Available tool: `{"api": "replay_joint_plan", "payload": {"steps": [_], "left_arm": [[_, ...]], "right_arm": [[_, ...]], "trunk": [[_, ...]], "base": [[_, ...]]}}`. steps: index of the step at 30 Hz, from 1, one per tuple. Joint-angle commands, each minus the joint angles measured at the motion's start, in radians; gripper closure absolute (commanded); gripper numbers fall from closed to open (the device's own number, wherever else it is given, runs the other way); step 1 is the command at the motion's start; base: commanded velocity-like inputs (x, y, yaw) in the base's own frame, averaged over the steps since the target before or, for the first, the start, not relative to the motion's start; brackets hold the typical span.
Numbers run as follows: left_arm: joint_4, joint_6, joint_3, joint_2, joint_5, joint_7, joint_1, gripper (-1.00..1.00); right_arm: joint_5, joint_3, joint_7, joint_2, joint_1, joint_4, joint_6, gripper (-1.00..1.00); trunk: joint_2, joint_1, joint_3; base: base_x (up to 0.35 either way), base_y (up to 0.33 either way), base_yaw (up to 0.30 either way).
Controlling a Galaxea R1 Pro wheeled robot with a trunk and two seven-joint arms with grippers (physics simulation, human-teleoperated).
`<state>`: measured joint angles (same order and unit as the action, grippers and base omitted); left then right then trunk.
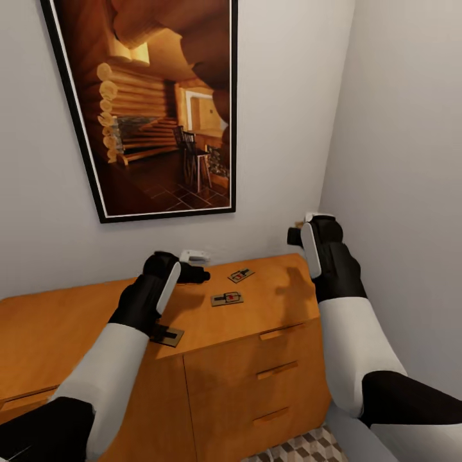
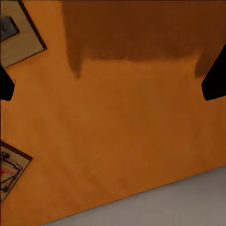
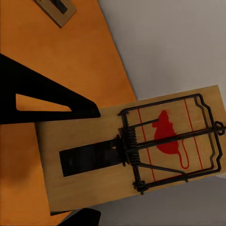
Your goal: Take the four mousetraps from the cabinet in the bathroom and place them on the bathroom floor. Make sure all four end up on the same floor surface, and ensure that at least two of them are either under or directly next to the same bathroom sink.
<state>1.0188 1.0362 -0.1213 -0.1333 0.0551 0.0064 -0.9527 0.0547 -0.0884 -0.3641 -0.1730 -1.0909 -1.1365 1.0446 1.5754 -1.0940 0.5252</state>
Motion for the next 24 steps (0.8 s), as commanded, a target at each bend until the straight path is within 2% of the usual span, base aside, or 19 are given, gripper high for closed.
{"api": "replay_joint_plan", "payload": {"steps": [1, 2, 4, 8, 14, 24], "left_arm": [[-0.017, 0.004, -0.001, -0.003, 0.005, 0.001, -0.018, -1.00], [-0.046, 0.005, -0.001, -0.009, 0.005, -0.001, -0.050, -1.00], [-0.067, 0.006, -0.001, -0.013, 0.005, -0.002, -0.082, -1.00], [-0.074, 0.008, -0.004, -0.020, -0.001, -0.003, -0.153, -1.00], [-0.034, 0.009, -0.013, -0.024, -0.004, -0.003, -0.170, -1.00], [-0.020, 0.010, -0.014, -0.031, -0.001, -0.003, -0.175, -1.00]], "right_arm": [[0.006, 0.000, -0.005, 0.000, 0.002, -0.004, 0.003, 1.00], [0.006, 0.002, -0.002, 0.001, 0.006, -0.009, 0.003, 1.00], [0.006, 0.004, 0.000, 0.002, 0.008, -0.012, 0.003, 1.00], [0.009, 0.005, 0.005, 0.002, 0.012, -0.015, 0.003, 1.00], [0.010, 0.006, 0.011, 0.003, 0.012, -0.014, 0.003, 1.00], [0.009, 0.006, 0.013, 0.003, 0.012, -0.013, 0.003, 1.00]], "trunk": [[0.001, 0.000, 0.001], [0.001, 0.000, 0.001], [0.001, 0.000, 0.001], [0.001, 0.000, 0.001], [0.001, 0.000, 0.001], [0.001, 0.000, 0.001]], "base": [[0.000, 0.000, 0.000], [0.000, 0.000, 0.000], [0.000, 0.000, 0.000], [0.000, 0.000, 0.000], [0.000, 0.000, -0.044], [0.000, 0.000, -0.208]]}}
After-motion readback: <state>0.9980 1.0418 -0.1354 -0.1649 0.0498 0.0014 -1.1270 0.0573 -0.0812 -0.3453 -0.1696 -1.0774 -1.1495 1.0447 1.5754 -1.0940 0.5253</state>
